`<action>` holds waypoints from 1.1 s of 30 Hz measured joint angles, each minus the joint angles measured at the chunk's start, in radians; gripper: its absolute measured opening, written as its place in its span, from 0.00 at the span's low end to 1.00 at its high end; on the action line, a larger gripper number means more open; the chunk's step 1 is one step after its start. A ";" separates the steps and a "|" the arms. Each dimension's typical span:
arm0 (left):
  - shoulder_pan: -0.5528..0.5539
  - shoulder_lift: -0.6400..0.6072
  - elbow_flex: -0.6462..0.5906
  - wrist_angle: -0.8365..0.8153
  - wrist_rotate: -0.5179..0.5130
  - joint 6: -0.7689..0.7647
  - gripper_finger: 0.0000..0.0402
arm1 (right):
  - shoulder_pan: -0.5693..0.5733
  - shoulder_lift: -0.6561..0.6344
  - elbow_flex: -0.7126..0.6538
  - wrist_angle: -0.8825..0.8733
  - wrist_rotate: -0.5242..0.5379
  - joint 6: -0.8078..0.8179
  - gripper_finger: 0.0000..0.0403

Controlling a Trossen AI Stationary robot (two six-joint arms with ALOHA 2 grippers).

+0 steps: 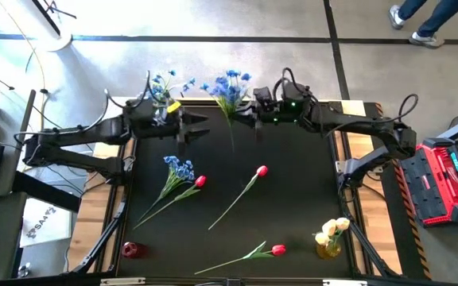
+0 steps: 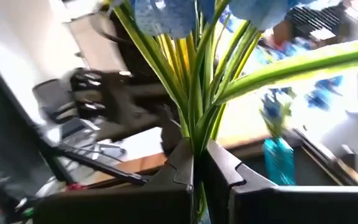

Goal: Sort flowers into vase by color
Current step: Put the right blue flowers into the blue vase

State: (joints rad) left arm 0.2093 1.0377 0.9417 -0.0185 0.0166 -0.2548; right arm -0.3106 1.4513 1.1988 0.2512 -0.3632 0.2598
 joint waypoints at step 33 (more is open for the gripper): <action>-0.026 0.235 0.000 0.431 0.120 0.008 0.10 | 0.040 0.006 -0.001 0.072 -0.074 -0.059 0.00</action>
State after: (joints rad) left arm 0.1835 1.2724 0.9413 0.4123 0.1370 -0.2468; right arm -0.2709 1.4570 1.1980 0.3229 -0.4372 0.2006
